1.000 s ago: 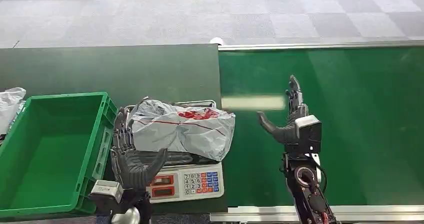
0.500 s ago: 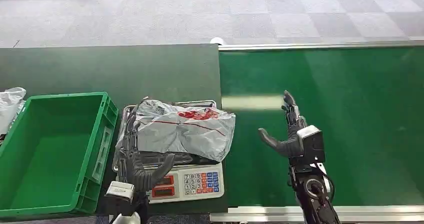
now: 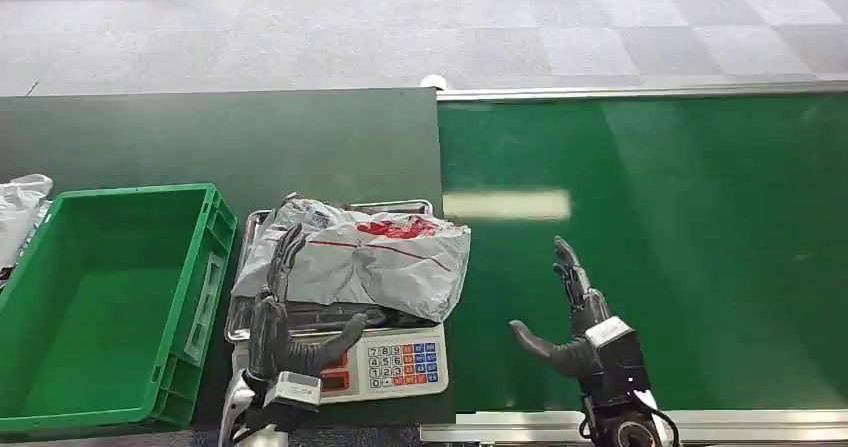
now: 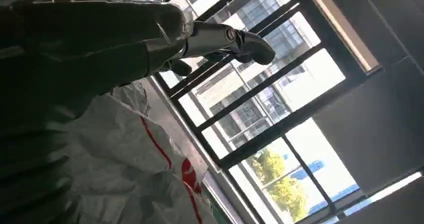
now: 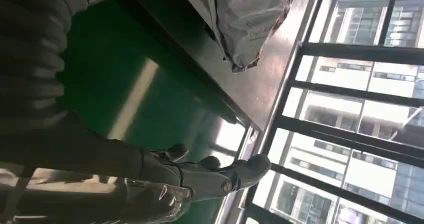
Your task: Moved the parcel from conveyor to table for the left to box.
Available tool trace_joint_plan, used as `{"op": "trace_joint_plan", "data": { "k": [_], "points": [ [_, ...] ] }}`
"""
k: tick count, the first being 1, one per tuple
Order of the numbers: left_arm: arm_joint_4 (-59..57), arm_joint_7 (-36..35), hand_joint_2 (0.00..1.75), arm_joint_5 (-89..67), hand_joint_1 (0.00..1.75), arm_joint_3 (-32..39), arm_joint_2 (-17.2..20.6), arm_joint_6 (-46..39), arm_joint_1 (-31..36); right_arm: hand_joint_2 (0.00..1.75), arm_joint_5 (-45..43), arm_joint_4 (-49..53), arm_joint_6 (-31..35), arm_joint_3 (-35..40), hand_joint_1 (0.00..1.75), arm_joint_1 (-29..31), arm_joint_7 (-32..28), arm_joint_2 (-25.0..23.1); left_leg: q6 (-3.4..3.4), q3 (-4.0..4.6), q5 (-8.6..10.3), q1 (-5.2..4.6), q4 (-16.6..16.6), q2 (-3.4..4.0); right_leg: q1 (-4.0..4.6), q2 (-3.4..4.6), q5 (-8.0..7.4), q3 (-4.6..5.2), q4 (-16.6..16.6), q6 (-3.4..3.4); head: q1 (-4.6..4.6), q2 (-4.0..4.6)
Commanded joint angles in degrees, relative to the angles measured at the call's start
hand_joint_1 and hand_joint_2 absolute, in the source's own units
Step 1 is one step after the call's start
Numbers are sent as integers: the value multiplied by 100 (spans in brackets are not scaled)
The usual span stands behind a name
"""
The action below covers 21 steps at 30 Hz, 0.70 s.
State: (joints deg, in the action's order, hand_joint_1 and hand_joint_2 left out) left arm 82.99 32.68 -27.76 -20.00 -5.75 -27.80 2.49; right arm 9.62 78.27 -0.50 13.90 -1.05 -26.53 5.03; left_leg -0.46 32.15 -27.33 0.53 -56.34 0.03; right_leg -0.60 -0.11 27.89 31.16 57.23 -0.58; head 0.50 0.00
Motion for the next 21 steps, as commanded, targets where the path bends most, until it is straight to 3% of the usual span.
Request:
{"op": "trace_joint_plan", "data": {
  "k": [1,7,14,17,21],
  "points": [
    [-623,-217,175,-14,0,-116,161,609,493,175,27,220,9,-208,0,-85,-47,9,0,0,3,-1,4,-5,-1,-5,-1,-2,-3,2,0,0],
    [-587,-445,175,-832,0,-19,139,58,650,175,-234,631,67,-413,0,-361,-65,-173,0,2,4,-1,3,-11,-1,-12,0,1,-1,3,0,0],
    [-416,-1517,175,-1848,0,208,521,747,946,175,-34,994,312,-679,0,-430,-146,-399,-2,7,5,1,2,4,2,3,-5,10,2,6,0,0],
    [-476,-1594,175,-1967,0,315,551,770,1004,175,21,1068,365,-701,0,-508,-142,-425,-2,5,7,1,4,-4,2,-4,-4,5,-2,6,0,0],
    [-563,-2037,175,-2391,0,382,740,1485,1098,175,184,1077,402,-755,0,-585,-136,-550,-2,-1,3,2,4,2,3,0,-2,1,-2,5,0,0]
  ]
}}
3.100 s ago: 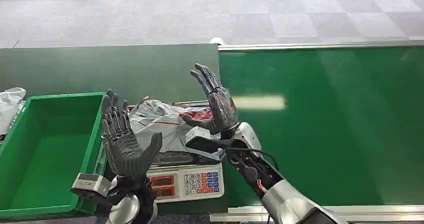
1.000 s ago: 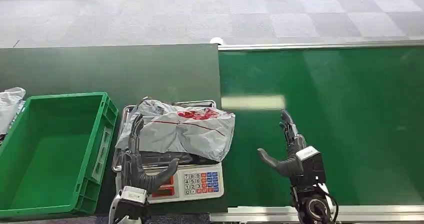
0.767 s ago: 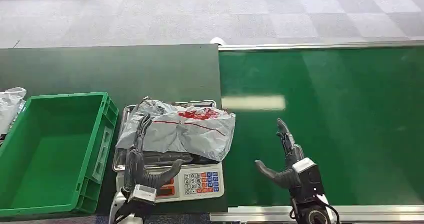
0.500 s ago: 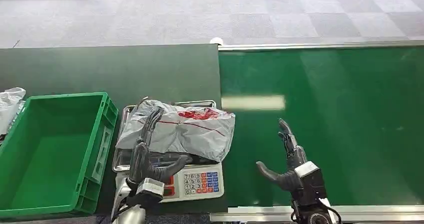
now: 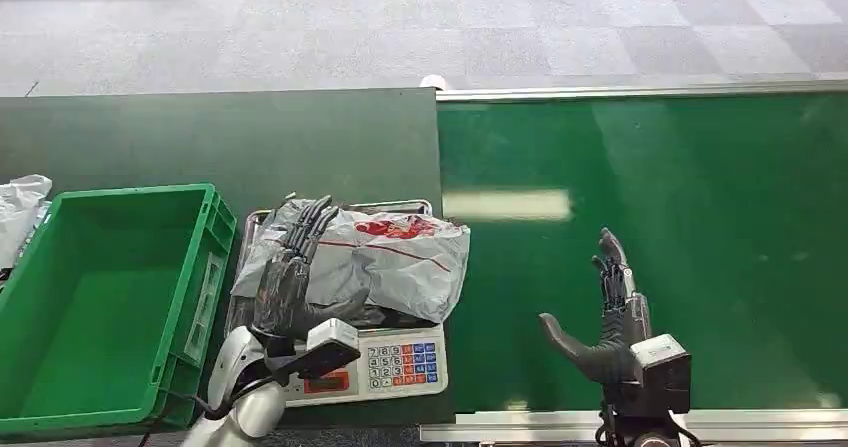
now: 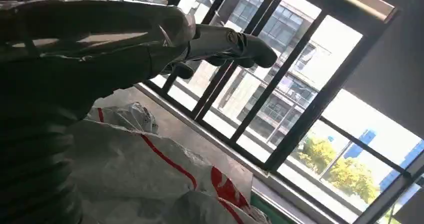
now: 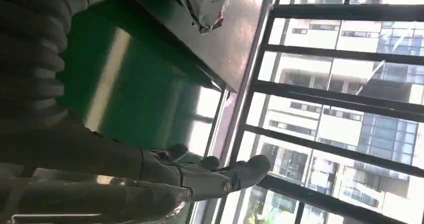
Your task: Moved the parcel from conveyor to table for the left to box.
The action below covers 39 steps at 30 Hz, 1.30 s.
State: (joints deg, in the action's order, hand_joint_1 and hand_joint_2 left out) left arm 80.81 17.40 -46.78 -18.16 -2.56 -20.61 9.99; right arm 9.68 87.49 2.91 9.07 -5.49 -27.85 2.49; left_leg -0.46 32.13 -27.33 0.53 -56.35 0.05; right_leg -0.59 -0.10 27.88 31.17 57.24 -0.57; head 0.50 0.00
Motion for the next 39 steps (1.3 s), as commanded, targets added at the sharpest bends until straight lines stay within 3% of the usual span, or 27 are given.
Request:
{"op": "trace_joint_plan", "data": {
  "k": [1,9,16,24,39],
  "points": [
    [-347,-514,175,-503,0,215,433,822,355,175,192,145,58,-281,0,-132,-3,-309,-1,-2,1,0,3,-3,1,-2,0,-3,-2,3,0,0],
    [-381,-562,175,-751,0,257,624,1372,458,175,331,316,5,-507,0,-183,20,-422,-1,1,5,2,6,-1,3,0,-5,1,-5,5,0,0],
    [-541,-555,175,-864,0,268,1122,2038,719,175,369,499,-75,-752,0,-316,50,-437,-1,0,2,3,3,1,3,1,-2,0,-3,4,0,0],
    [-532,-568,175,-872,0,238,1097,2052,721,175,373,500,-77,-757,0,-316,54,-461,1,2,4,1,5,-3,1,-3,-3,1,-4,3,0,0],
    [-1050,-1330,175,-1648,0,54,984,2140,1333,175,675,870,-184,-1019,0,-561,185,-775,1,2,7,3,5,-13,4,-13,-3,-1,-7,3,0,0]
  ]
}}
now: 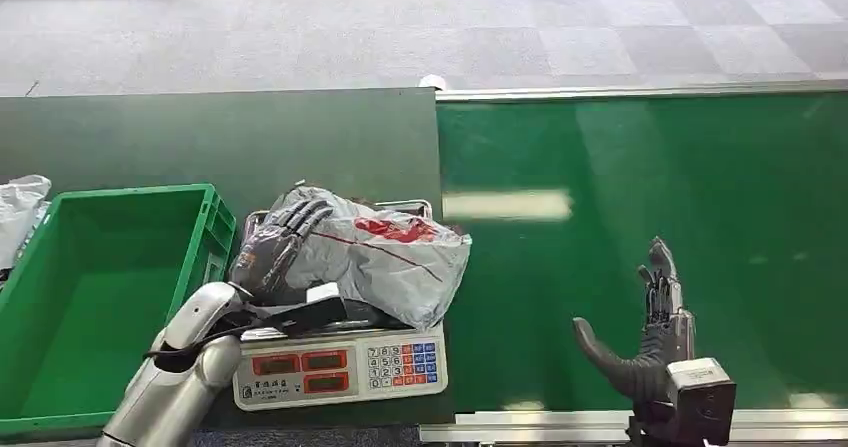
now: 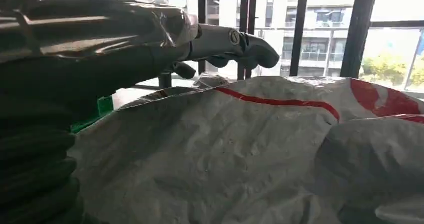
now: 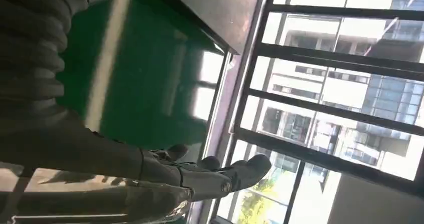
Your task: Moved the parcel from conveyor to table for the left to box.
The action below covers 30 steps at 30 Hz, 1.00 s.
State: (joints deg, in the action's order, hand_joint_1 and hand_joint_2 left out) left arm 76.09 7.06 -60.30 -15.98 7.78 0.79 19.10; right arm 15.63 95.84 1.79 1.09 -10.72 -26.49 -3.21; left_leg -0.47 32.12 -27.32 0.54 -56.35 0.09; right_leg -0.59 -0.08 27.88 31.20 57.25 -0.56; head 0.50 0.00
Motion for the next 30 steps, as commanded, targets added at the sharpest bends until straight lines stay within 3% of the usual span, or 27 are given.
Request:
{"op": "trace_joint_plan", "data": {
  "k": [1,9,13,24,25,30],
  "points": [
    [-601,-311,175,-339,0,-173,-47,51,428,175,90,13,-85,-225,0,-14,50,-207,1,1,3,0,3,-11,1,-11,-1,-4,-4,2,0,0],
    [-813,-474,175,-548,0,-250,6,413,424,175,152,-155,-168,-147,0,143,57,-188,1,0,6,2,6,-4,3,-2,-5,-4,-7,3,0,0],
    [-948,-277,175,-415,0,-424,227,1058,253,175,160,-389,-187,-63,0,336,61,-81,1,-8,3,0,8,7,1,8,-5,-9,-8,2,0,0],
    [-991,-122,175,-386,0,-666,297,1192,155,175,122,-490,-191,-6,0,420,74,12,2,-37,4,-1,18,10,0,14,-8,-39,-16,2,0,0],
    [-884,-138,175,-428,175,-724,290,1149,126,175,73,-483,-187,-15,0,386,71,68,2,-49,6,-3,18,4,-3,6,-7,-55,-13,1,0,0],
    [-880,-189,175,-453,175,-717,279,1136,112,175,54,-470,-179,-13,0,370,69,89,2,-44,10,-2,18,5,-1,5,-11,-51,-15,2,0,0]
  ]
}}
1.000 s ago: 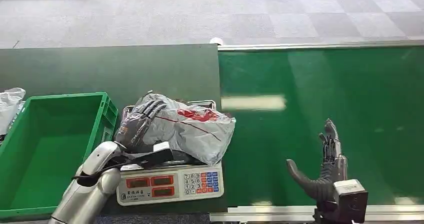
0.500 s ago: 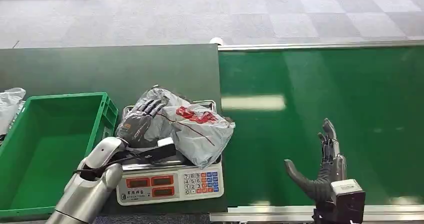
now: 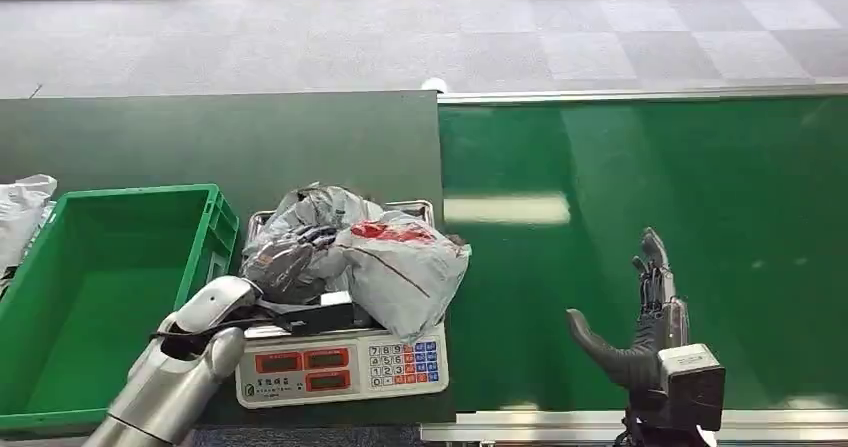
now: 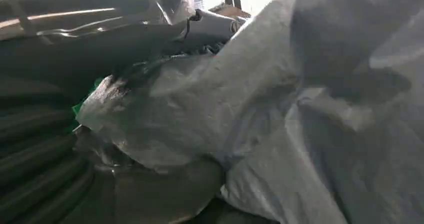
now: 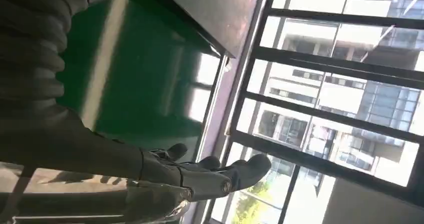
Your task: Moved the parcel from conveyor to table for the left to box.
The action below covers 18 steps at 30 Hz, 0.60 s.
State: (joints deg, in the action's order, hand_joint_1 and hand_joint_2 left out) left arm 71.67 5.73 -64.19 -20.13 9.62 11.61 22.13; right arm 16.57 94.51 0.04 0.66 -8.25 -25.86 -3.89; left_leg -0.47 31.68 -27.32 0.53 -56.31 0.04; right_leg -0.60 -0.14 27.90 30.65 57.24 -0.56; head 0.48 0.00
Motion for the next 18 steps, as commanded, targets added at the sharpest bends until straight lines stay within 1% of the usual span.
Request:
{"op": "trace_joint_plan", "data": {
  "k": [1,7,11,13,15,16,17,18],
  "points": [
    [-443,-55,175,-64,175,-301,99,55,-201,175,-41,-337,-4,31,0,124,6,157,2,-7,5,-2,14,10,-1,12,-9,-2,-13,2,0,0],
    [-423,-79,175,-111,175,-299,57,-28,-216,175,-58,-313,8,15,0,115,7,170,2,-7,12,0,29,17,2,18,-18,2,-28,5,2,0],
    [-443,102,175,-238,175,-351,-20,-312,-175,175,-71,-278,20,-18,0,87,3,157,1,-10,4,-2,14,9,-1,10,-8,-2,-13,2,2,0],
    [-341,283,175,-176,175,-368,-42,-451,-190,175,-87,-266,14,-29,0,76,-2,171,1,-5,5,-1,12,7,0,8,-9,1,-12,2,2,0],
    [-110,761,175,286,175,-326,16,-559,-278,175,-126,-253,-4,-36,0,74,-11,194,2,0,9,-1,14,5,0,7,-11,7,-14,2,2,0],
    [-48,848,175,367,175,-310,20,-650,-299,175,-138,-248,-8,-43,0,72,-14,199,2,2,9,0,15,9,1,10,-13,10,-15,2,2,0],
    [231,1001,175,597,175,-221,30,-868,-387,175,-154,-188,-11,-95,0,50,-17,176,3,6,7,0,12,9,1,11,-12,13,-13,2,2,0],
    [314,1067,175,499,175,-236,38,-1136,-400,175,-155,-176,-9,-106,0,42,-18,173,2,2,2,0,7,7,1,8,-6,9,-8,2,0,0]
  ]
}}
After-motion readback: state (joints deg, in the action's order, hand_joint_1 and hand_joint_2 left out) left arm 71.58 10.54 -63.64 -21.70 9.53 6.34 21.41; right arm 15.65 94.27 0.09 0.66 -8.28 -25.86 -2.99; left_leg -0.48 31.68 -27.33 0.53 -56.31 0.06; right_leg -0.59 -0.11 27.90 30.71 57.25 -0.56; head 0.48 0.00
